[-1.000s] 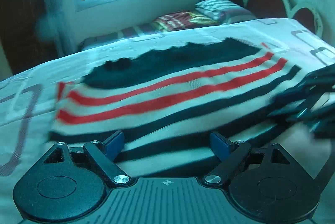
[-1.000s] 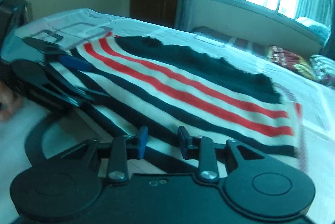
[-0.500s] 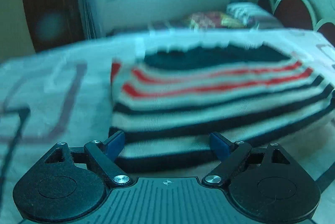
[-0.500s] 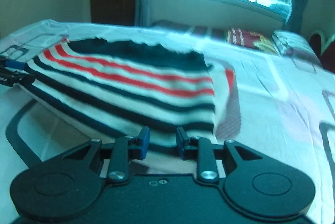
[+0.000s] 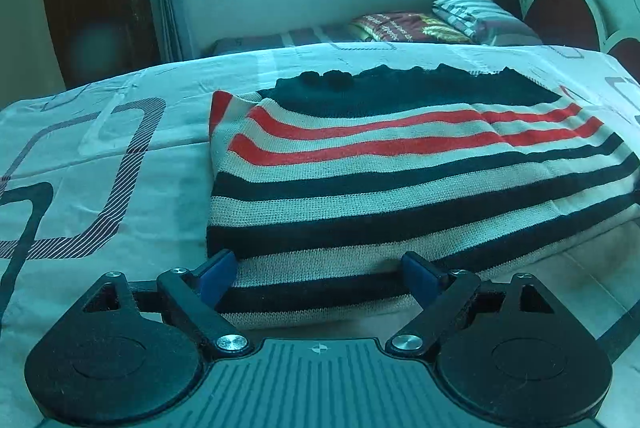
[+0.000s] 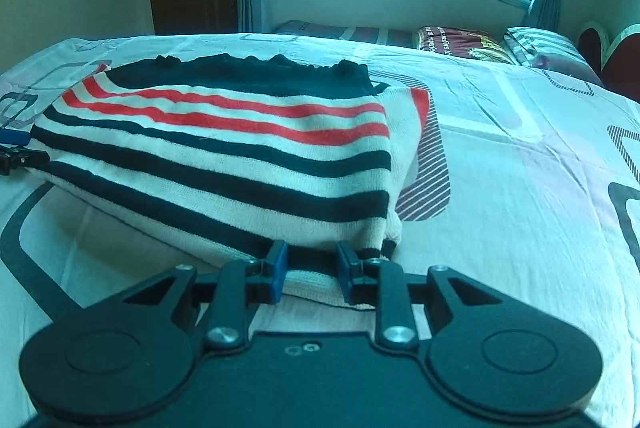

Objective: Fold small clothes

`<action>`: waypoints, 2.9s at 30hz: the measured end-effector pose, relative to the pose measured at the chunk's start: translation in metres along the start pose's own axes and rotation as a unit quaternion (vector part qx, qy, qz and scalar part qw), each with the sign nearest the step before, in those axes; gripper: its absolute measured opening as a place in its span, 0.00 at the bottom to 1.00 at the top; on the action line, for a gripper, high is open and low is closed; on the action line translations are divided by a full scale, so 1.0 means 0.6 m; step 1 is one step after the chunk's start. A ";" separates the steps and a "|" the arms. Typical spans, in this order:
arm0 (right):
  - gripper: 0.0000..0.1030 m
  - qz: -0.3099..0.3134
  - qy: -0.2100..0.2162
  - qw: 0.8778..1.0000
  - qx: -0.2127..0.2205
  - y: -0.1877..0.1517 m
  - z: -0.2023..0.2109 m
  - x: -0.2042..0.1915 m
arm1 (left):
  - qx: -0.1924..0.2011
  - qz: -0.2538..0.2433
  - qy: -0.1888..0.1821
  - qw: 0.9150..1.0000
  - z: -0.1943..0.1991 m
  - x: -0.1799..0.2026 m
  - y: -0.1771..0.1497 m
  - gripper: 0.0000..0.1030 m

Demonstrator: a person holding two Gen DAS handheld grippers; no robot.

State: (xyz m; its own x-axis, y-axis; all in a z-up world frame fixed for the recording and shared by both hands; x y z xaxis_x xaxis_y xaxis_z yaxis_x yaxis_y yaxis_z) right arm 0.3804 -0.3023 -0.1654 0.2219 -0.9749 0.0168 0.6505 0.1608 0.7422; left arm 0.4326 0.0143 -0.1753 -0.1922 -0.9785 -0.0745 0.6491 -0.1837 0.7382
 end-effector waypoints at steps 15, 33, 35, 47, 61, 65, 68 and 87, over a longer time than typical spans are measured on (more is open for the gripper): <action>0.34 -0.032 0.000 0.999 -0.001 0.019 0.034 -0.001 | 0.011 0.010 0.018 1.000 0.049 0.005 0.004 0.85; 0.17 -0.064 0.043 0.994 0.076 0.042 0.103 -0.053 | 0.010 0.378 -0.104 0.920 0.063 -0.036 -0.085 0.56; 0.13 -0.059 0.055 0.994 0.076 0.055 0.093 -0.067 | 0.010 0.423 -0.117 0.898 0.045 -0.043 -0.099 0.56; 0.11 -0.065 0.112 0.990 0.062 0.118 -0.004 -0.106 | 0.073 0.514 -0.135 0.844 -0.017 -0.063 -0.098 0.56; 0.08 -0.079 0.155 0.984 0.025 0.144 -0.112 -0.143 | 0.086 0.512 -0.111 0.847 -0.078 -0.093 -0.055 0.23; 0.07 -0.070 0.151 0.986 0.011 0.140 -0.126 -0.153 | 0.111 0.503 -0.130 0.848 -0.058 -0.093 -0.061 0.19; 0.04 -0.072 0.147 0.986 0.004 0.138 -0.134 -0.153 | 0.091 0.503 -0.125 0.851 -0.069 -0.101 -0.067 0.21; 0.02 -0.099 0.151 0.984 0.004 0.129 -0.140 -0.142 | 0.134 0.379 -0.170 0.900 -0.008 -0.070 0.060 0.17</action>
State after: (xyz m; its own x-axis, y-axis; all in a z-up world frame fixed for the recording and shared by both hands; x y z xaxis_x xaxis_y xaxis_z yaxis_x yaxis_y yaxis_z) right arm 0.4727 -0.1941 -0.1658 0.2980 -0.8967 -0.3274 0.6972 -0.0298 0.7163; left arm 0.4673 0.0485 -0.1487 -0.0122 -0.7201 0.6937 0.4964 0.5979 0.6294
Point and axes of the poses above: each gripper's, at about its wrist camera, not at the fingertips, and z roughly against the way its jaws point, x to its right, y to its top, the point moved 4 cm from there along -z, roughly the way its jaws point, and after that the axes turned 2 degrees about -z, right-handed, at the moved point
